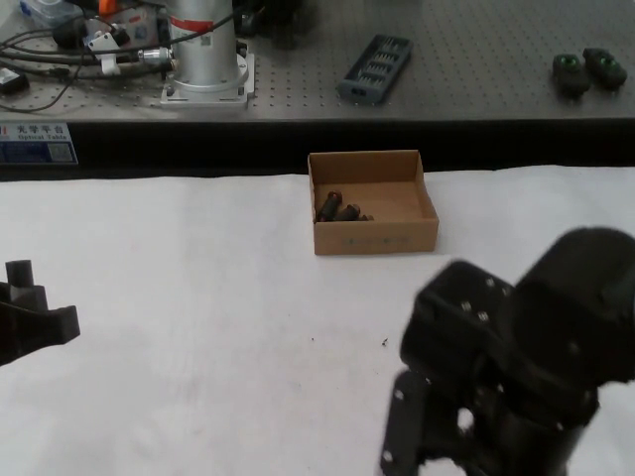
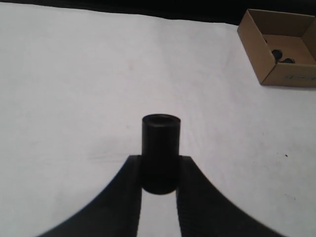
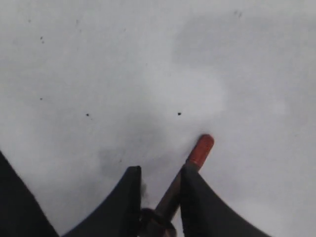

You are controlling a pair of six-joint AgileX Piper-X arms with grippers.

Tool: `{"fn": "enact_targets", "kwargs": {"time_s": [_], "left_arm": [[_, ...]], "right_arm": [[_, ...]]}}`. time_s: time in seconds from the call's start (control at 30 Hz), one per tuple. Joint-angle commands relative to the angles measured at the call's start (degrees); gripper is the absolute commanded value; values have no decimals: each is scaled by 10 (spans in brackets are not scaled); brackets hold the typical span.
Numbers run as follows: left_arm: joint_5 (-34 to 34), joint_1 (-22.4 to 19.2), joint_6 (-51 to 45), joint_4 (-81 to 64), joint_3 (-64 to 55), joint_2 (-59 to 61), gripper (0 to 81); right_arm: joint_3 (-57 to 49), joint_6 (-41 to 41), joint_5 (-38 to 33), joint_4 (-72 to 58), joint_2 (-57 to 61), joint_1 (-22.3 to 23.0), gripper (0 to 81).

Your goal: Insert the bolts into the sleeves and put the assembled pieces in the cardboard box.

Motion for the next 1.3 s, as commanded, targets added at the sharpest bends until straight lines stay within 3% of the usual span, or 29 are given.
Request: {"fn": "enact_targets", "kwargs": {"time_s": [0.0, 0.3, 0.53, 0.93, 1.07, 1.27], "left_arm": [[11, 1, -1, -12, -2, -6, 44], [18, 1, -16, -12, -2, -6, 44], [32, 1, -29, -12, -2, -6, 44], [37, 1, -29, -12, -2, -6, 44], [45, 1, -29, -12, -2, -6, 44], [45, 1, -29, -12, -2, -6, 44]], "right_arm": [[6, 9, -18, -5, -11, -3, 195], [5, 14, -43, -151, -12, -6, 195], [6, 50, 27, -51, -12, -27, 238], [14, 141, 22, -7, -12, -57, 269], [45, 203, -28, -11, -12, -72, 269], [85, 273, -33, -18, -12, -72, 269]]}}
